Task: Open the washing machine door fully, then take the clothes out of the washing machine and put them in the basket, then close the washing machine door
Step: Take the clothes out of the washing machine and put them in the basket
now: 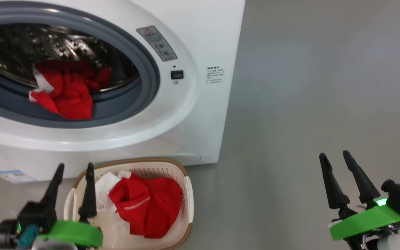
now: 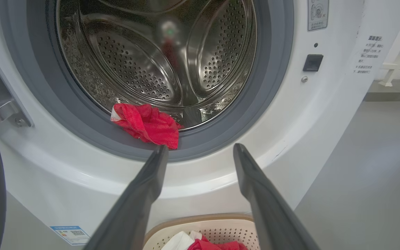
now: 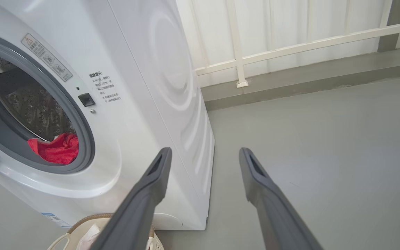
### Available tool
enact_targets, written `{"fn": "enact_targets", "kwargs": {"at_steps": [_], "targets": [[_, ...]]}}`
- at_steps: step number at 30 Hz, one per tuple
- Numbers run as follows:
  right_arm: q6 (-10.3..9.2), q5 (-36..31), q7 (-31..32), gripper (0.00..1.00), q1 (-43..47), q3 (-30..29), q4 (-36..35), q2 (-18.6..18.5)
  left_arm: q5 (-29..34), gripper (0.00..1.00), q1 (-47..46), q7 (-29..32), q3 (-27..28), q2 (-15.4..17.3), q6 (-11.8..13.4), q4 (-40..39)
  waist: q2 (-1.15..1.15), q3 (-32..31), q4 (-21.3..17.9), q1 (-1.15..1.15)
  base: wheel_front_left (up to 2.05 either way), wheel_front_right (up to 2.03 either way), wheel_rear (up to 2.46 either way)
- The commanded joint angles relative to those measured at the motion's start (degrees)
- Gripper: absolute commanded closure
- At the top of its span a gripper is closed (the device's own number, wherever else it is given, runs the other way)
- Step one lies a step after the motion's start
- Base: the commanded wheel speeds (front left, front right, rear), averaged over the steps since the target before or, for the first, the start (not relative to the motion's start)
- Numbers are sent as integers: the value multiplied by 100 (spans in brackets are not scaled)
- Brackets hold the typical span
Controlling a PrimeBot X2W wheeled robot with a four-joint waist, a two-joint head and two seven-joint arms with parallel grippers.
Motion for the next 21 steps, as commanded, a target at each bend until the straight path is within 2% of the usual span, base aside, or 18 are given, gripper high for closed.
{"fn": "enact_targets", "kwargs": {"at_steps": [1, 11, 21], "targets": [[36, -24, -37, 0, -202, 119, -163, -52, 70, 0, -340, -29, 183, 175, 51, 59, 0, 270, -23, 0, 0, 0, 0], [36, -1, -37, 0, -587, 193, -183, 71, 276, 0, -2229, -12, 191, 820, 179, 1775, 0, 878, -290, 0, 0, 0, 0], [36, 18, -37, 0, -826, 295, -175, 153, 677, 0, -3706, 159, -200, 1352, 191, 3389, 0, 1220, -587, 0, 0, 0, 0]]}}
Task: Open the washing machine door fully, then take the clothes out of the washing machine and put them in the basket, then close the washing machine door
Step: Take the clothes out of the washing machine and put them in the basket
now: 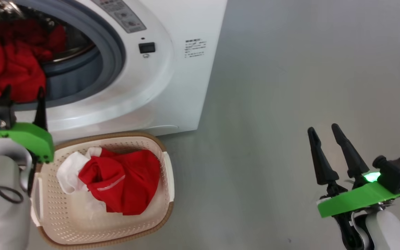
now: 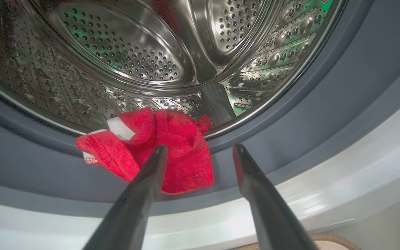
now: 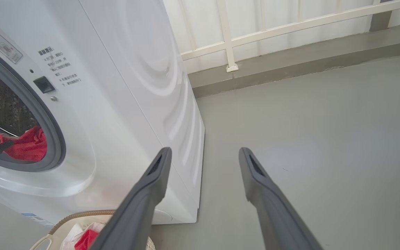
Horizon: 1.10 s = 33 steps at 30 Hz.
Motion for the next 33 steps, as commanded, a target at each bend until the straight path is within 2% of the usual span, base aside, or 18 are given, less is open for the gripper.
{"fn": "enact_targets", "kwargs": {"at_steps": [1, 12, 18, 33], "targets": [[36, 18, -37, 0, -176, 135, -141, -14, 79, 0, -249, 7, 101, 356, 74, 82, 0, 148, -157, 0, 0, 0, 0], [36, 41, -37, 0, -319, 186, -152, 53, 368, 0, -1271, 178, -213, 681, 250, 1252, 0, 409, -398, 0, 0, 0, 0], [36, 41, -37, 0, -342, 197, -158, 77, 483, 0, -1757, 541, -379, 819, 321, 1761, 0, 491, -457, 0, 0, 0, 0], [36, 72, -37, 0, -491, 351, -150, 161, 493, 0, -2253, 1015, -569, 1068, 473, 2177, 0, 687, -650, 0, 0, 0, 0]]}}
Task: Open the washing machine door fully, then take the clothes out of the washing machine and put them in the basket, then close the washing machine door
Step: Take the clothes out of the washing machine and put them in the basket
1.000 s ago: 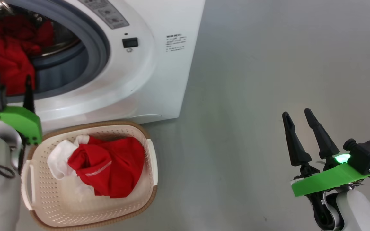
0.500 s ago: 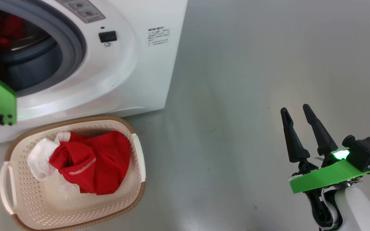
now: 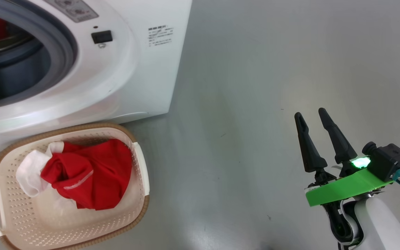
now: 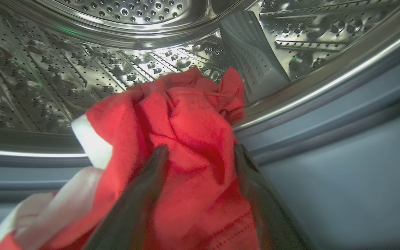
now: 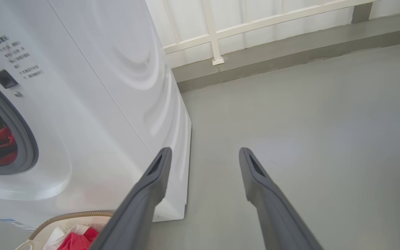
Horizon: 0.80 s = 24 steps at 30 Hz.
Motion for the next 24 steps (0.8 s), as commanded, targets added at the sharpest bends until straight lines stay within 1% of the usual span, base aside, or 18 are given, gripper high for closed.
{"fn": "enact_targets", "kwargs": {"at_steps": [1, 4, 5, 7, 8, 9, 10, 11, 18, 21, 22, 24], "targets": [[36, 58, -37, 0, -55, 132, -127, -25, 11, 0, -120, 20, 33, 333, 78, -68, 0, 24, -39, 0, 0, 0, 0], [36, 61, -37, 0, -60, 139, -120, -14, -21, 0, -121, 57, 23, 345, 114, -42, 0, 34, -76, 0, 0, 0, 0], [36, 61, -37, 0, -62, 140, -118, -11, -29, 7, -120, 80, 16, 355, 120, -35, 0, 37, -86, 0, 0, 0, 0], [36, 62, -37, 0, -68, 130, -118, -3, -51, 51, -114, 78, 10, 367, 145, -24, 0, 44, -98, 0, 0, 0, 0], [36, 62, -37, 0, -71, 123, -118, 2, -58, 69, -102, 75, 1, 366, 153, -19, 0, 44, -101, 0, 0, 0, 0], [36, 61, -37, 0, -73, 119, -117, 6, -67, 86, -118, 86, -6, 414, 117, -15, 0, 46, -103, 0, 0, 0, 0], [36, 61, -37, 0, -75, 117, -115, 10, -75, 97, -139, 96, -13, 459, 80, -11, 0, 45, -104, 0, 0, 0, 0], [36, 63, -37, 0, -77, 113, -115, 14, -81, 100, -152, 99, -23, 482, 61, -7, 0, 44, -102, 0, 0, 0, 0], [36, 63, -37, 0, -77, 105, -104, 26, -182, 100, -122, -98, -33, 437, 50, 8, 0, -62, -34, 0, 0, 0, 0], [36, 58, -37, 0, -57, 87, -90, 18, -337, 100, -69, -392, 58, 345, 54, 7, 0, -168, 23, 0, 0, 0, 0], [36, 54, -37, 0, -32, 78, -80, 8, -467, 100, -12, -643, 142, 269, 38, 3, 0, -253, 65, 0, 0, 0, 0], [36, 48, -37, 0, 4, 64, -71, -5, -669, 100, 53, -867, 296, 174, 15, -7, 0, -343, 116, 0, 0, 0, 0]]}}
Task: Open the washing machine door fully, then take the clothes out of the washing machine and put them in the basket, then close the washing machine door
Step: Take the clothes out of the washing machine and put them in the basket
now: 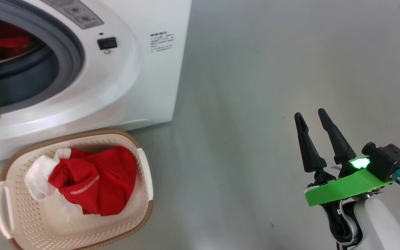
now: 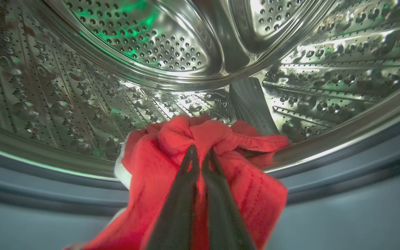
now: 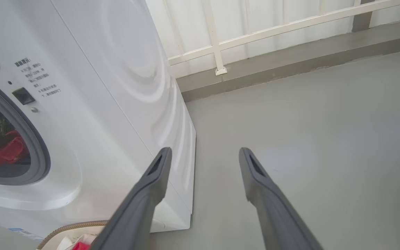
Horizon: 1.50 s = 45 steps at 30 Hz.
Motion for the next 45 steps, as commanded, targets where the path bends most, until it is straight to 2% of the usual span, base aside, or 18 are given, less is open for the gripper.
{"fn": "enact_targets", "kwargs": {"at_steps": [1, 7, 14, 32, 45], "targets": [[36, 9, -37, 0, 21, 79, -105, -70, -82, 100, 132, -132, 128, 243, -25, -135, 0, -127, 97, 0, 0, 0, 0], [36, 10, -37, 0, 122, 5, -118, -110, -382, 100, 451, -363, 329, 58, -72, -662, 0, -327, 262, 0, 0, 0, 0], [36, -9, -37, 0, 220, -55, -118, -145, -758, 100, 1317, -369, 781, -250, -166, -2376, 0, -511, 442, 0, 0, 0, 0], [36, -17, -37, 0, 539, -178, -139, -236, -593, 100, 3209, -370, 1525, -1084, -456, -5814, 0, -891, 726, 0, 0, 0, 0], [36, -21, -37, 0, 608, -185, -154, -265, -426, 100, 3997, -371, 1682, -1466, -594, -7283, 0, -950, 807, 0, 0, 0, 0]]}}
